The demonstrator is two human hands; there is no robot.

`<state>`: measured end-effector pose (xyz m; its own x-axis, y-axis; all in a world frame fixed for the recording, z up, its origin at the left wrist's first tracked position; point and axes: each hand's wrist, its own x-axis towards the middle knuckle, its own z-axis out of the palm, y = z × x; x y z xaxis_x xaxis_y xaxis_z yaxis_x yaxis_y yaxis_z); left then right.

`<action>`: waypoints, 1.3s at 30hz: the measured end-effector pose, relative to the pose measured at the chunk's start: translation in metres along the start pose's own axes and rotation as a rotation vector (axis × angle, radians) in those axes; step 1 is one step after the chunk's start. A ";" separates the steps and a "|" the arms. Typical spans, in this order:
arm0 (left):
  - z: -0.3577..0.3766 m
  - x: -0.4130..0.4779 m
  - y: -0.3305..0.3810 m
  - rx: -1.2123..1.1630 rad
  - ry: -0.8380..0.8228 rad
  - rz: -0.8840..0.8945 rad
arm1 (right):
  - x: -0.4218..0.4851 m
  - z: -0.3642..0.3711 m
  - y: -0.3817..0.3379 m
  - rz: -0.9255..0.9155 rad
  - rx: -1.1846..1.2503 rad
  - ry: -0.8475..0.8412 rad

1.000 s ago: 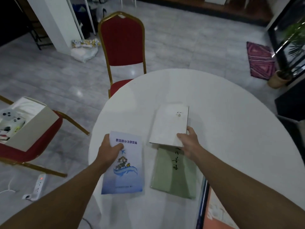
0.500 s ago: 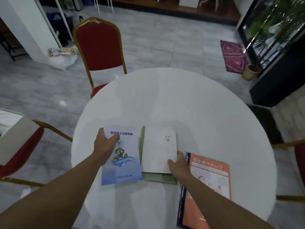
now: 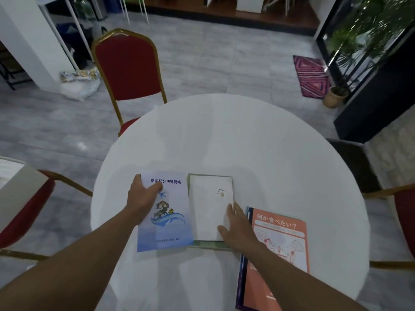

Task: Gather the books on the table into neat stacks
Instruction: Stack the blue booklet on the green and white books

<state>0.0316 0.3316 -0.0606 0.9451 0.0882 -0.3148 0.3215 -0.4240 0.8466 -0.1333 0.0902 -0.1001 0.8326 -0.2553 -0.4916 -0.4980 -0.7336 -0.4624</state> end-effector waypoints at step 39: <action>0.102 -0.019 -0.023 0.515 -0.382 0.288 | 0.036 -0.020 -0.011 0.124 0.163 -0.103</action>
<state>0.0004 0.2474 -0.1181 0.8714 -0.3741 -0.3173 -0.0960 -0.7644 0.6375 -0.0930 0.0762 -0.0979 0.7377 -0.2648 -0.6210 -0.6343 -0.5869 -0.5032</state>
